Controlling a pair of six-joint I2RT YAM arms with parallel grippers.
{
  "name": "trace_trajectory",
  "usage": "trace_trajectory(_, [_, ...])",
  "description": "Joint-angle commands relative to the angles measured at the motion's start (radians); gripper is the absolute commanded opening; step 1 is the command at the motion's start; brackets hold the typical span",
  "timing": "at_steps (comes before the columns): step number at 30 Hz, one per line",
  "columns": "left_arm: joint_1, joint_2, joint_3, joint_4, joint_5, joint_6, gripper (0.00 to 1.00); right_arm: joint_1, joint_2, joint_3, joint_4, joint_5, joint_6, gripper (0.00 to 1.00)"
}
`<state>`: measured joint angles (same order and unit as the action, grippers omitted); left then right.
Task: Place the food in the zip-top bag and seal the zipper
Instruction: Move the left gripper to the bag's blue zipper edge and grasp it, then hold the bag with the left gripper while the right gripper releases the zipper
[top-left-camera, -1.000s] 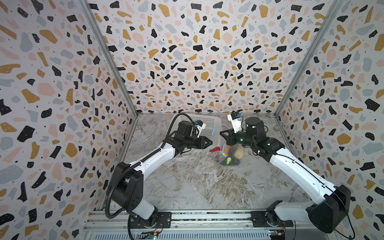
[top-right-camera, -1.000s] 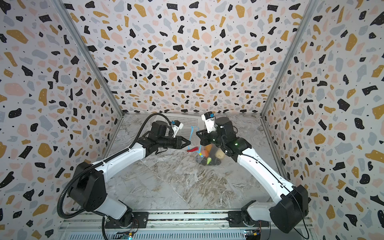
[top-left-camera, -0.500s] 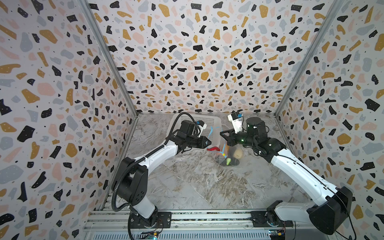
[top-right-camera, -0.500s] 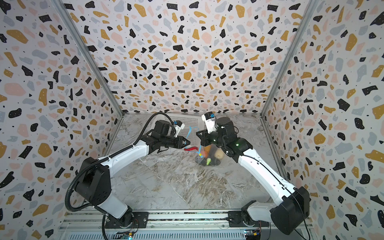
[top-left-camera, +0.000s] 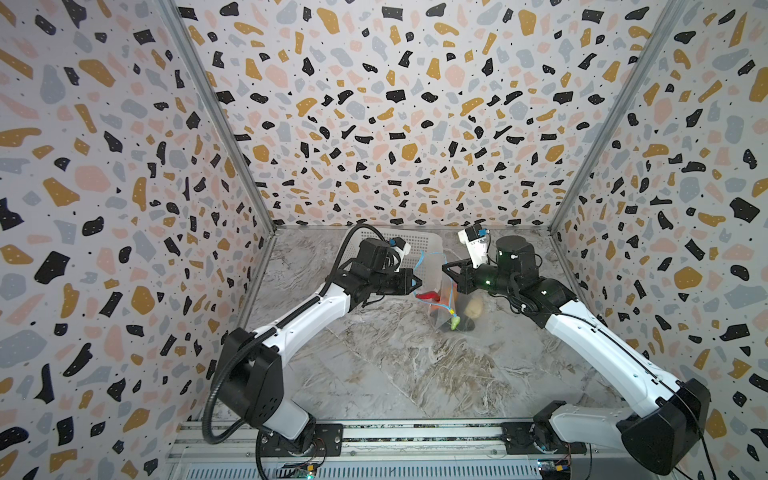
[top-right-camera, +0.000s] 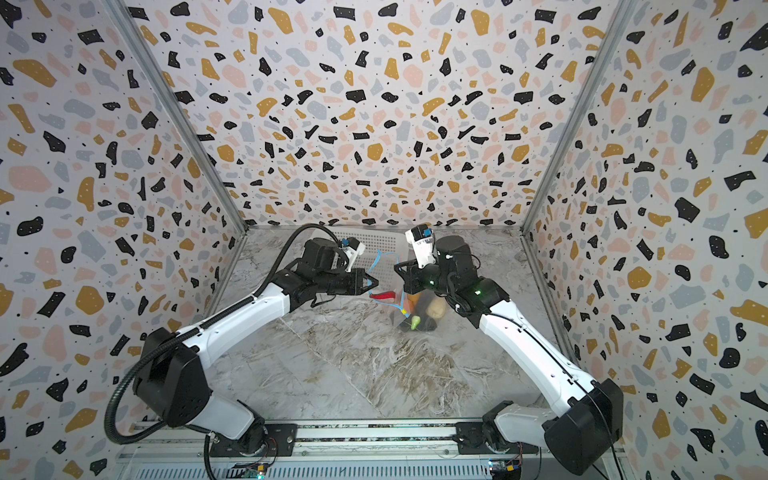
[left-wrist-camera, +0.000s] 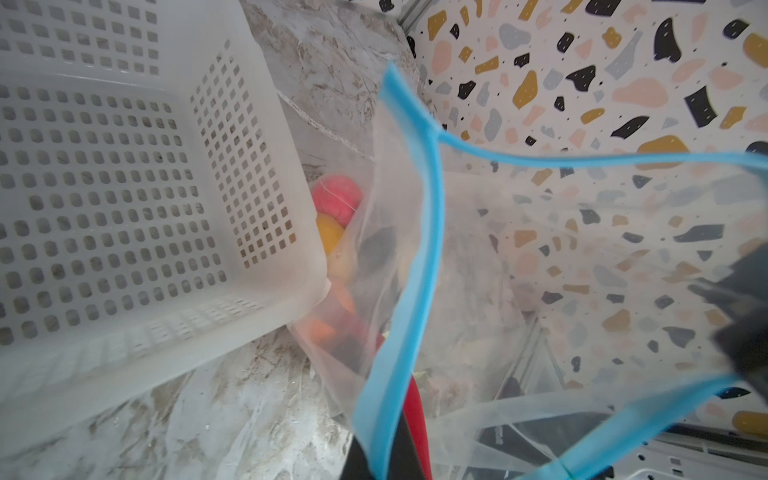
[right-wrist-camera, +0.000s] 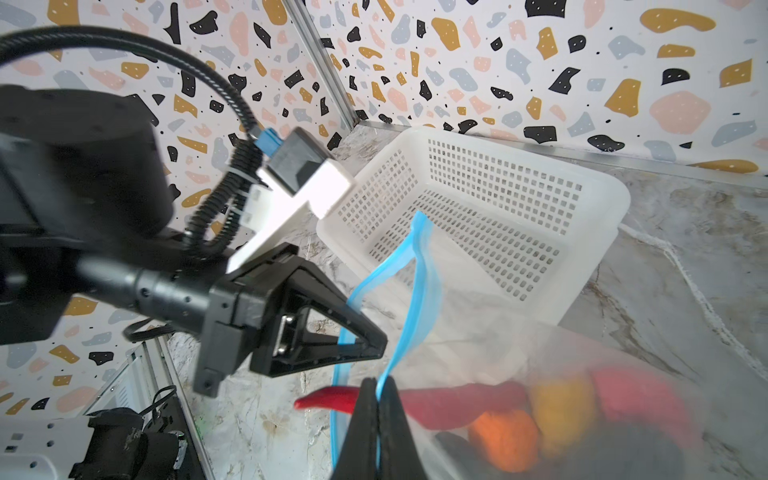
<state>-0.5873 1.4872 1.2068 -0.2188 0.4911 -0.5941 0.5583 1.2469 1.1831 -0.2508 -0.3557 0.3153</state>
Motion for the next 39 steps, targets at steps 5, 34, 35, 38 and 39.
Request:
trace_trajectory(5, [-0.083,-0.113,0.073,-0.061,-0.146,-0.239,0.0,0.002,-0.04,0.09,-0.122,0.003,-0.055,0.0])
trace_trajectory(34, [-0.344,-0.391,-0.028,-0.088,-0.444,-0.588,0.0,0.049,-0.041,0.147,-0.111,-0.142,-0.005,0.0])
trace_trajectory(35, [-0.344,-0.409,-0.043,-0.09,-0.458,-0.591,0.0,0.062,-0.029,0.15,-0.101,-0.142,-0.001,0.0])
trace_trajectory(38, [-0.345,-0.453,-0.081,-0.084,-0.484,-0.608,0.0,0.084,0.025,0.177,-0.07,-0.153,0.009,0.0])
trace_trajectory(39, [-0.344,-0.462,-0.089,-0.084,-0.49,-0.609,0.0,0.086,0.043,0.186,-0.056,-0.159,0.013,0.0])
